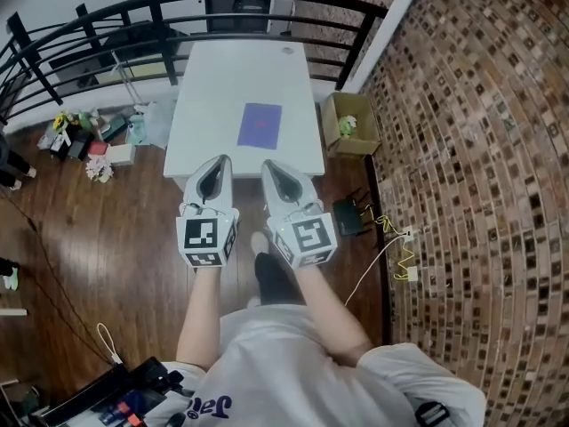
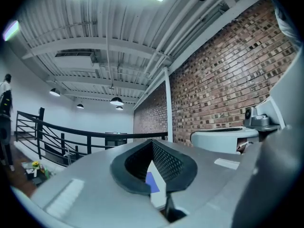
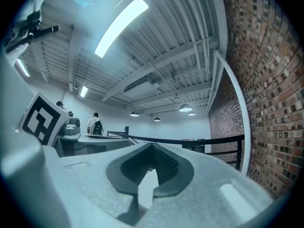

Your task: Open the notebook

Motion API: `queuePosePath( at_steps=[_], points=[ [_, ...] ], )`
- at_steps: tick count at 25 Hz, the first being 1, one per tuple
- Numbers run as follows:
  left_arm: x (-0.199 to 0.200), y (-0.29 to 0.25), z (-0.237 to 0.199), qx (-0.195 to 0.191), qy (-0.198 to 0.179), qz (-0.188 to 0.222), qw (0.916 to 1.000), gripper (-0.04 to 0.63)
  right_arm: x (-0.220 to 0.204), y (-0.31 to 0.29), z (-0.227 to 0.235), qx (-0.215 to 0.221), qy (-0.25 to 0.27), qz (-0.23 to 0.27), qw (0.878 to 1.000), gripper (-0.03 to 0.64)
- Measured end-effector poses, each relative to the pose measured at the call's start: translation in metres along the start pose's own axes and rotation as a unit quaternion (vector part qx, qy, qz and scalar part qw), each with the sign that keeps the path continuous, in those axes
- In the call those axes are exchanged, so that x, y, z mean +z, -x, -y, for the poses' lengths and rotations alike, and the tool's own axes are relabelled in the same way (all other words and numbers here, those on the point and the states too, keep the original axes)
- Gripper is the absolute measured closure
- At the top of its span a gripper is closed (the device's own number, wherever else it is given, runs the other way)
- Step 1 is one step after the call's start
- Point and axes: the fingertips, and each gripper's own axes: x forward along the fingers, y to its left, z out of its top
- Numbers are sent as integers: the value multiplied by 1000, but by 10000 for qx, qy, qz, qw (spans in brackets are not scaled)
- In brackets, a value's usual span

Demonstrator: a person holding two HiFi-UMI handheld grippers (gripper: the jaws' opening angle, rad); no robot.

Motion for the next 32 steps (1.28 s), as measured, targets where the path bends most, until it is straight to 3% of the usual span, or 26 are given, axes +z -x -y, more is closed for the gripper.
queuePosePath(
  at_steps=[10, 19, 25, 32],
  points=[
    [-3, -139, -37, -13, -65, -129, 9999, 580, -10, -110, 89, 91, -62, -37, 9999, 629],
    [-29, -226, -48, -186, -156, -367, 9990, 580, -69, -172, 172, -11, -769, -729, 9944, 629],
    [-69, -252, -50, -549, -160, -883, 9944, 580, -112, -189, 194, 313, -725, -1066, 9912, 629],
    [-109, -277, -39, -1197, -83, -1245, 9849, 580, -156, -165, 245, 62, -498, -1725, 9837, 630]
  ],
)
